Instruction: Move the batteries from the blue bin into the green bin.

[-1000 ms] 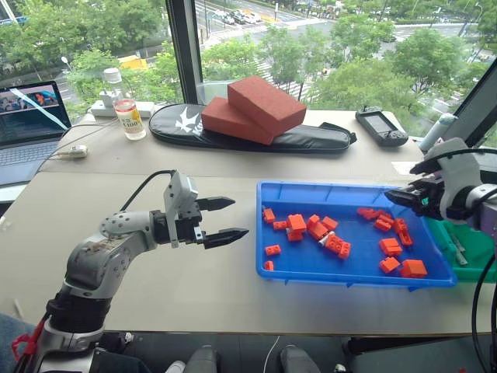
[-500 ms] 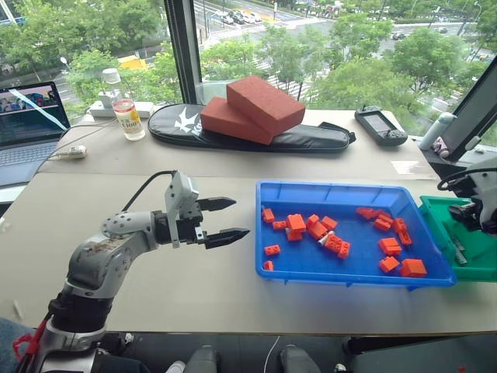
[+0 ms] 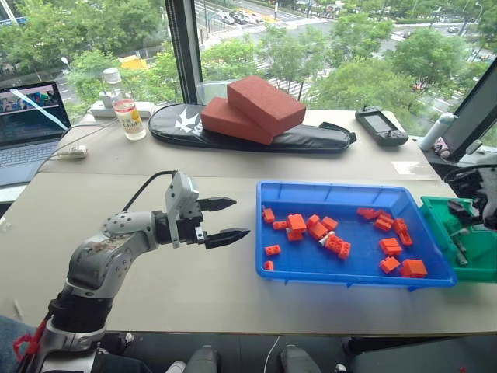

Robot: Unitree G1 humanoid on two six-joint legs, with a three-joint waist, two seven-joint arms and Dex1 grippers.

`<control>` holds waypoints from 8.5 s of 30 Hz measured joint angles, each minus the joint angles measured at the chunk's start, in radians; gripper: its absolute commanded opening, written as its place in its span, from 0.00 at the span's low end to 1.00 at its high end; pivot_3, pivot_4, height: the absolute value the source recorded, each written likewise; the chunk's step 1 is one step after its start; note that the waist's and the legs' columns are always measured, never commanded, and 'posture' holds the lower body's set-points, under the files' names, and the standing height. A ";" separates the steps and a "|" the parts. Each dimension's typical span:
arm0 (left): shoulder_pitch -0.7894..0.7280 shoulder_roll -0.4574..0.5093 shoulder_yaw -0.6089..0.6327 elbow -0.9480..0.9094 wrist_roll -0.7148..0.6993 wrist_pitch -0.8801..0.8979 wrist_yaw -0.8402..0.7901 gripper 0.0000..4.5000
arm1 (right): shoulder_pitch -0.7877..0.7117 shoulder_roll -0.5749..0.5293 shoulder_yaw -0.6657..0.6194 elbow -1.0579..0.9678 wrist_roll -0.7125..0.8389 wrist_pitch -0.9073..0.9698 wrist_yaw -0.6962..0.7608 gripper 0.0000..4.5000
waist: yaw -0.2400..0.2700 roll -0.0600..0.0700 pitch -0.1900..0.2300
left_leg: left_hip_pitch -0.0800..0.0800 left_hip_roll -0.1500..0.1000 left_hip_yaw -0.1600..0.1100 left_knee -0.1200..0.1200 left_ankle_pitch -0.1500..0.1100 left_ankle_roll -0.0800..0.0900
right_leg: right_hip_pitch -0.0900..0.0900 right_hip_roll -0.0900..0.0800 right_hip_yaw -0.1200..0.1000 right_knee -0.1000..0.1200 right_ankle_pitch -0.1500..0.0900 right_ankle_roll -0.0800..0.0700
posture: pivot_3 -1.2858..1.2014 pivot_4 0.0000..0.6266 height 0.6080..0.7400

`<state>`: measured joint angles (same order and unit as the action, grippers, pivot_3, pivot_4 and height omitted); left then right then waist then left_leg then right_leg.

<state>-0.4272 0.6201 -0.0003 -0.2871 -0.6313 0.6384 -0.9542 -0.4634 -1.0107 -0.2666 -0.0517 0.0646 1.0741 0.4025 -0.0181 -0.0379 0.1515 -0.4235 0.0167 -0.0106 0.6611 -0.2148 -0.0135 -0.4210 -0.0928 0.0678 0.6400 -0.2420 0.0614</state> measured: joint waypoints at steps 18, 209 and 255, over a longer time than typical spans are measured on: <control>-0.002 0.014 -0.004 -0.001 0.000 0.000 -0.024 1.00 | 0.164 0.002 0.151 -0.404 0.400 0.041 0.400 0.99 | -0.004 0.000 0.000 | 0.000 0.000 -0.003 0.001 0.000 0.001 | 0.002 0.001 -0.001 0.000 -0.001 0.001 | 0.52 0.24 1.00; 0.016 0.042 -0.003 -0.037 -0.037 0.020 -0.002 1.00 | 0.028 0.076 -0.001 0.037 -0.051 -0.038 -0.131 0.99 | -0.012 0.000 0.000 | 0.000 -0.001 -0.002 0.000 0.000 0.001 | 0.001 0.000 0.001 0.001 -0.002 0.000 | 0.52 0.24 1.00; 0.036 0.043 -0.017 -0.049 -0.033 0.019 0.004 1.00 | -0.180 0.400 0.524 -0.128 0.221 0.025 0.155 0.99 | -0.006 0.002 0.001 | -0.002 -0.002 -0.009 0.001 0.000 0.000 | 0.001 0.001 -0.001 0.003 -0.003 0.000 | 0.52 0.24 1.00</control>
<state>-0.3913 0.6635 -0.0169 -0.3364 -0.6642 0.6570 -0.9500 -0.6437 -0.6107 0.2579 -0.1798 0.2853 1.0991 0.5579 -0.0239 -0.0359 0.1527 -0.4258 0.0147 -0.0197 0.6620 -0.2151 -0.0131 -0.4204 -0.0915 0.0671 0.6430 -0.2451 0.0610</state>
